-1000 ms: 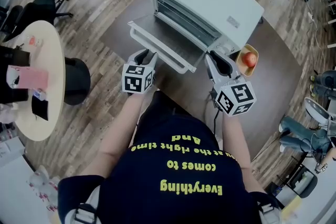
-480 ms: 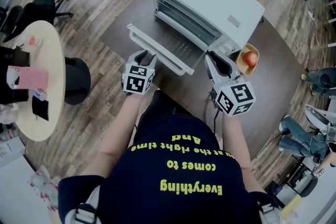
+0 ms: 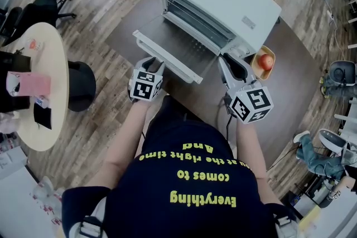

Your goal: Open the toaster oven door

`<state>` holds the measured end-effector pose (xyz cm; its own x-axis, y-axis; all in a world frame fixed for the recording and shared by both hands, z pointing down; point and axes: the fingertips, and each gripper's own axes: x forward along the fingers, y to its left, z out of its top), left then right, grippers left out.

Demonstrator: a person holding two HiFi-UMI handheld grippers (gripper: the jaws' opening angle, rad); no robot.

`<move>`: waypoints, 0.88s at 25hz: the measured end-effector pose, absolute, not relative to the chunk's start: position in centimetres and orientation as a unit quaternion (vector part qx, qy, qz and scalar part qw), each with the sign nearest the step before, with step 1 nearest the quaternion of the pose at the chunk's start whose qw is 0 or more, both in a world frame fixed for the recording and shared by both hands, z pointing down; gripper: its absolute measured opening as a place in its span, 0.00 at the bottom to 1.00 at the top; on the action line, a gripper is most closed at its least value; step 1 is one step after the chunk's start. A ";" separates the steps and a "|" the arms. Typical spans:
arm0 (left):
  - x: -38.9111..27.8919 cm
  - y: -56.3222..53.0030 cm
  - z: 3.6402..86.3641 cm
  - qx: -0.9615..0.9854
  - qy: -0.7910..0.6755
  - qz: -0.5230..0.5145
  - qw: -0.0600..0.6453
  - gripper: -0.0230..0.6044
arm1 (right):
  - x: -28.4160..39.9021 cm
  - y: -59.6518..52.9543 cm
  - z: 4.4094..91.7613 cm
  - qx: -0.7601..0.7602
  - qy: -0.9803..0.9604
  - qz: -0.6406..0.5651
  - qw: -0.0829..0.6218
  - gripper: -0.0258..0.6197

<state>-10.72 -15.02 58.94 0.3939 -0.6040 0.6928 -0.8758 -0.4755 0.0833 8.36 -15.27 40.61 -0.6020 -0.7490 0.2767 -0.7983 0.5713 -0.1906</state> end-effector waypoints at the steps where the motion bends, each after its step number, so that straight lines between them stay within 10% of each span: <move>1: -10.8 -14.9 59.1 0.804 -0.459 0.304 0.225 0.27 | 8.3 -15.3 40.5 0.439 -0.882 0.149 0.082 0.16; 22: -11.4 -14.0 63.2 0.795 -0.449 0.325 0.245 0.26 | 9.0 -15.3 40.2 0.450 -0.878 0.146 0.077 0.16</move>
<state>-11.36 -13.98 63.22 0.3851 -0.5548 0.7375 -0.8734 -0.4772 0.0970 9.03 -15.31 40.24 -0.5837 -0.7668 0.2669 -0.8120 0.5529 -0.1873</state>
